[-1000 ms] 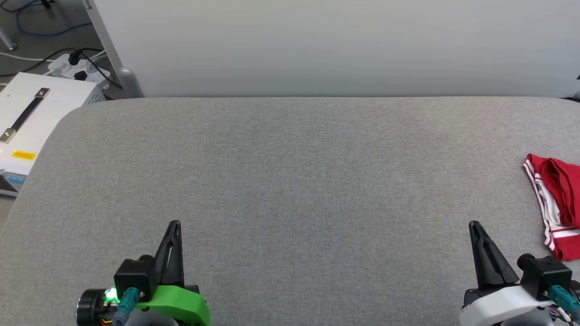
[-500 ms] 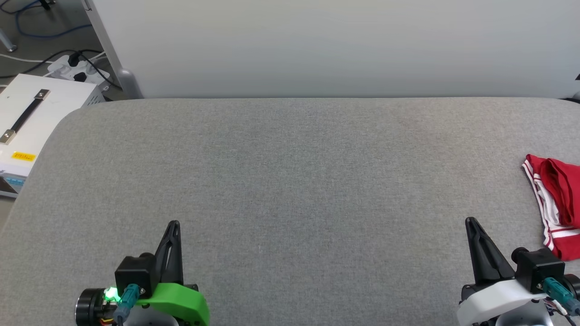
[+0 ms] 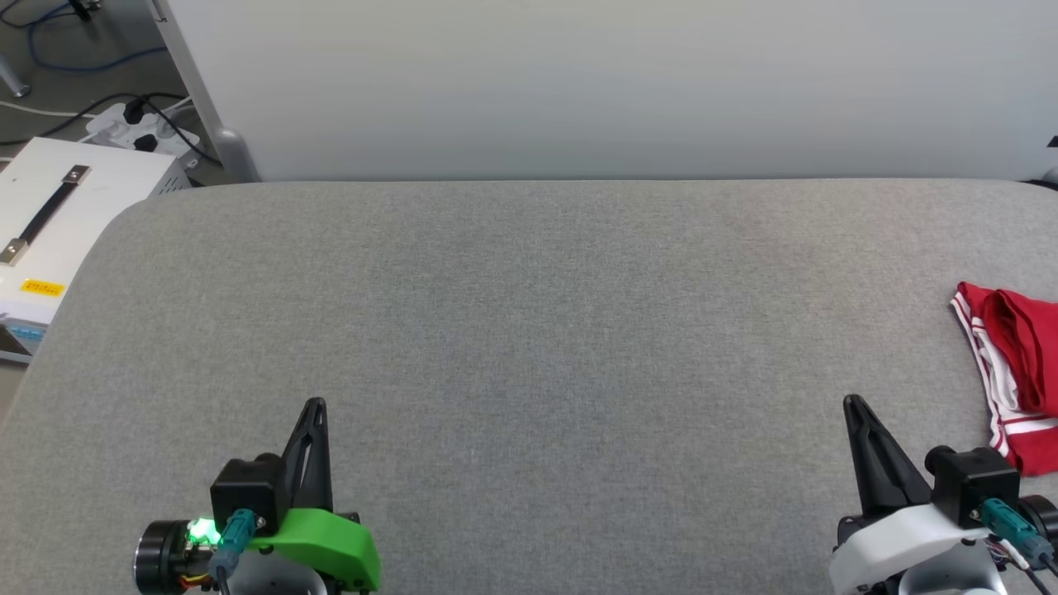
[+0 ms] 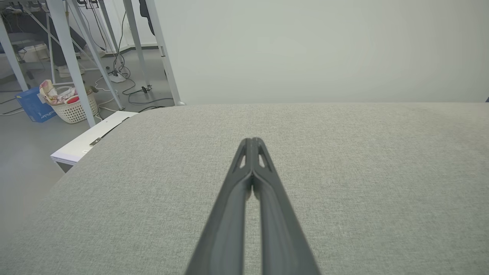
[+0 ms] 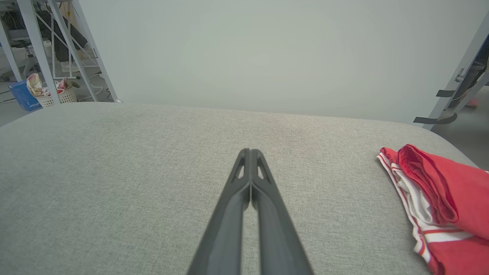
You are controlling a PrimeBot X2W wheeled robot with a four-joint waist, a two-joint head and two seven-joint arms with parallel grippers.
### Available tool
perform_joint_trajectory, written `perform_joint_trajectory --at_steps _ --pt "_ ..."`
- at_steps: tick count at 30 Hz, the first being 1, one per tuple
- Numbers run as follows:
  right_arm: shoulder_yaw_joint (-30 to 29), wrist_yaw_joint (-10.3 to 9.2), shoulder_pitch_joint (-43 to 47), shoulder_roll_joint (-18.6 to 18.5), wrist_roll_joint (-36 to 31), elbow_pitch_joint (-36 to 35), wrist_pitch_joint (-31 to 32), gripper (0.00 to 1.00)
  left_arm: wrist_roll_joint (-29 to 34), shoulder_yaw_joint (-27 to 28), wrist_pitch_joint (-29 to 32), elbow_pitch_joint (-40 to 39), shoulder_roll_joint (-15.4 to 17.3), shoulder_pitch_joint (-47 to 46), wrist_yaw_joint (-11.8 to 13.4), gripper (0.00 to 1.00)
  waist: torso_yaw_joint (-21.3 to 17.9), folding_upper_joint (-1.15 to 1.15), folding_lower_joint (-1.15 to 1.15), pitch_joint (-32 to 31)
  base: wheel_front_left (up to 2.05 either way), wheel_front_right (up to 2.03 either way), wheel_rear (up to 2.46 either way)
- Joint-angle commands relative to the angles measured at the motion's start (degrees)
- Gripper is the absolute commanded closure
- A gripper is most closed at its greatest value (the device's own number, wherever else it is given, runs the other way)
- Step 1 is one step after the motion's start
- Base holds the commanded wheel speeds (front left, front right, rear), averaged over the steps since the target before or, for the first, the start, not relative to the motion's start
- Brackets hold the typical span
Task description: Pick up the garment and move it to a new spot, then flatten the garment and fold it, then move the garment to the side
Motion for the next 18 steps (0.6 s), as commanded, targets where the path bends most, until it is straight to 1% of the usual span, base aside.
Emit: perform_joint_trajectory --at_steps 1,18 --pt "0.09 -0.02 -1.2 0.15 -0.53 -0.38 0.5 1.0 0.38 0.25 0.31 -0.33 -0.29 -1.02 0.34 1.0 -0.01 0.0 0.0 -0.02 0.0 0.0 0.0" --pt "0.19 -0.03 -2.05 0.49 -1.9 -0.51 2.47 1.0 1.13 0.46 2.28 -0.91 -0.38 -1.46 0.66 1.0 -0.12 0.0 0.0 -0.22 0.0 0.0 0.0"
